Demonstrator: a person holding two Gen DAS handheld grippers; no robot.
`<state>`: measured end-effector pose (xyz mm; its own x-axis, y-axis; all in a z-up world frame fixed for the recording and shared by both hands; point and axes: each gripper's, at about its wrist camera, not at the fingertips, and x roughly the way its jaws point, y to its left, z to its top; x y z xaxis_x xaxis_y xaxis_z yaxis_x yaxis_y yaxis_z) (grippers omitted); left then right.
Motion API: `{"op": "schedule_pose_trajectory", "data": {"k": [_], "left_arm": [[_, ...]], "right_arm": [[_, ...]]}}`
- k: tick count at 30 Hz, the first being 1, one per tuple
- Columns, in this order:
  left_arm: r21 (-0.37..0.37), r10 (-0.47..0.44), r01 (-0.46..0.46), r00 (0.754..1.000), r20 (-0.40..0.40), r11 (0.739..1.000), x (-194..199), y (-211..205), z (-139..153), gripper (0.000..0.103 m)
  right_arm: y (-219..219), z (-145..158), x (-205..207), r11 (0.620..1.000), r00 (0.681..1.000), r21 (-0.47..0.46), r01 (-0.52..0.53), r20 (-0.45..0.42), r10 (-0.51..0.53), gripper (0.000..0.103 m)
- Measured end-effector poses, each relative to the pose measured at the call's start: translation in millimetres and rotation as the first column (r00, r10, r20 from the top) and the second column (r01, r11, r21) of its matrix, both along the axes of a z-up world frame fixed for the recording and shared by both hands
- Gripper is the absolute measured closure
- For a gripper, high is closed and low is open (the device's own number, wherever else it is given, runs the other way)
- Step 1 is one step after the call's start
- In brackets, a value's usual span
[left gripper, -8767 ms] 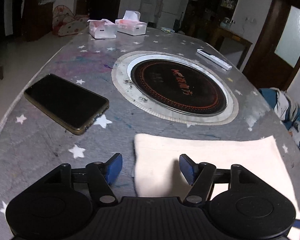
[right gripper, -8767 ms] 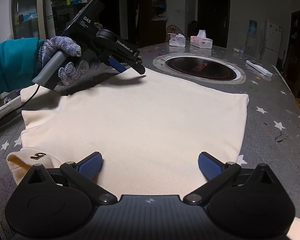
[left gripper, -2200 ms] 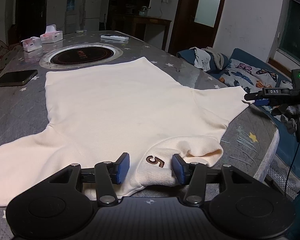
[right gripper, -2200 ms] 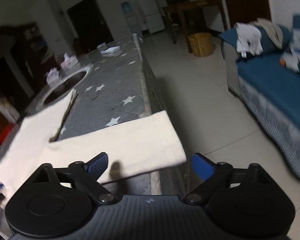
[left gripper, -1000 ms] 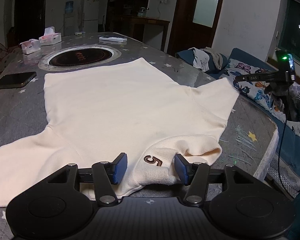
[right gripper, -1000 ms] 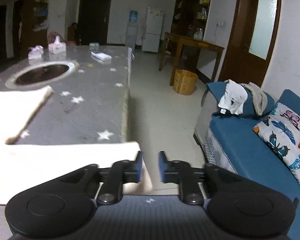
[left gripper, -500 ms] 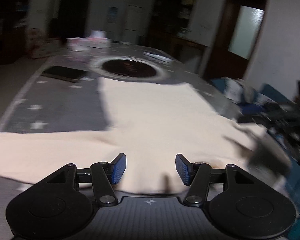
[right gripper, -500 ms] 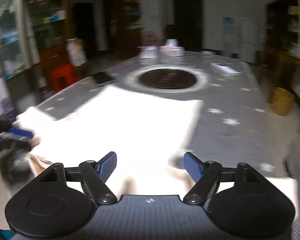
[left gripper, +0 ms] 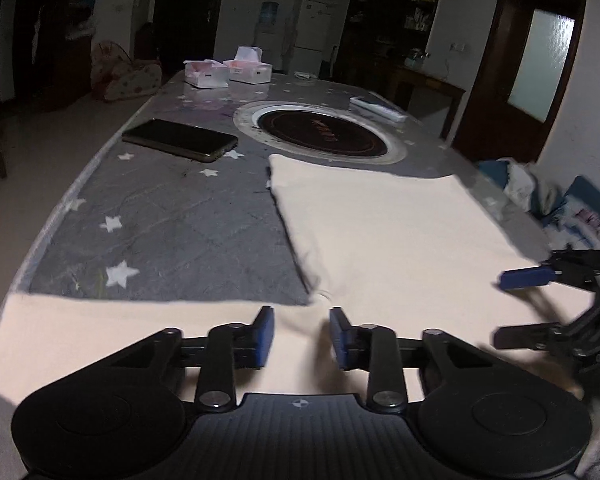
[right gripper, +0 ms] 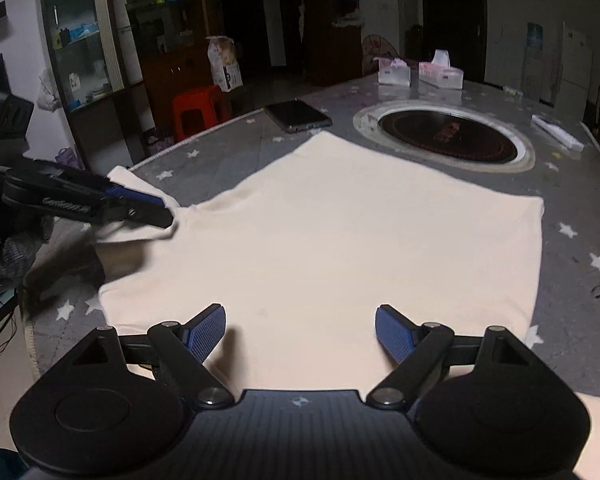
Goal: Fold clothes
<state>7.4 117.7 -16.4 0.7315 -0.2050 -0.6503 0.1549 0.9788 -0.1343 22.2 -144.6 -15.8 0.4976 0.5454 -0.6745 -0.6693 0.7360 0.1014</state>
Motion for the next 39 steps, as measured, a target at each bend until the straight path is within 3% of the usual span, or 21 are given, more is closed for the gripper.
{"op": "schedule_pose_trajectory", "data": {"k": [5, 12, 16, 21, 30, 33, 37, 39], "left_arm": [[0.080, 0.050, -0.052, 0.998, 0.024, 0.995, 8, 9, -3, 0.075], [0.057, 0.208, -0.210, 0.977, 0.047, 0.976, -16, 60, 14, 0.074], [0.072, 0.324, -0.326, 0.945, 0.040, 0.943, -43, 85, 16, 0.056], [0.094, 0.428, -0.425, 0.904, -0.006, 0.900, -53, 104, 3, 0.056], [0.084, 0.546, -0.544, 0.838, 0.008, 0.835, -53, 122, 1, 0.056], [0.071, 0.544, -0.542, 0.839, 0.005, 0.837, -53, 125, -2, 0.061], [0.093, 0.545, -0.545, 0.838, 0.028, 0.833, -50, 124, -1, 0.084], [0.097, 0.544, -0.545, 0.838, 0.033, 0.833, -48, 125, 0, 0.091]], "right_arm": [[1, -4, -2, 1.000, 1.000, -0.006, -0.007, -0.005, 0.007, 0.014], [2, -6, -3, 1.000, 1.000, -0.002, -0.011, 0.000, 0.011, 0.008], [3, -8, -5, 1.000, 1.000, 0.000, -0.014, 0.006, 0.014, 0.004], [8, -10, -7, 1.000, 1.000, -0.006, -0.019, 0.023, 0.019, 0.000], [8, -12, -9, 1.000, 0.999, -0.002, -0.016, 0.040, 0.016, 0.000], [8, -13, -10, 1.000, 0.999, -0.002, -0.016, 0.046, 0.016, 0.000], [8, -14, -11, 1.000, 0.999, 0.001, -0.014, 0.051, 0.014, 0.000], [8, -14, -12, 1.000, 0.998, 0.000, -0.014, 0.056, 0.014, 0.000]]}}
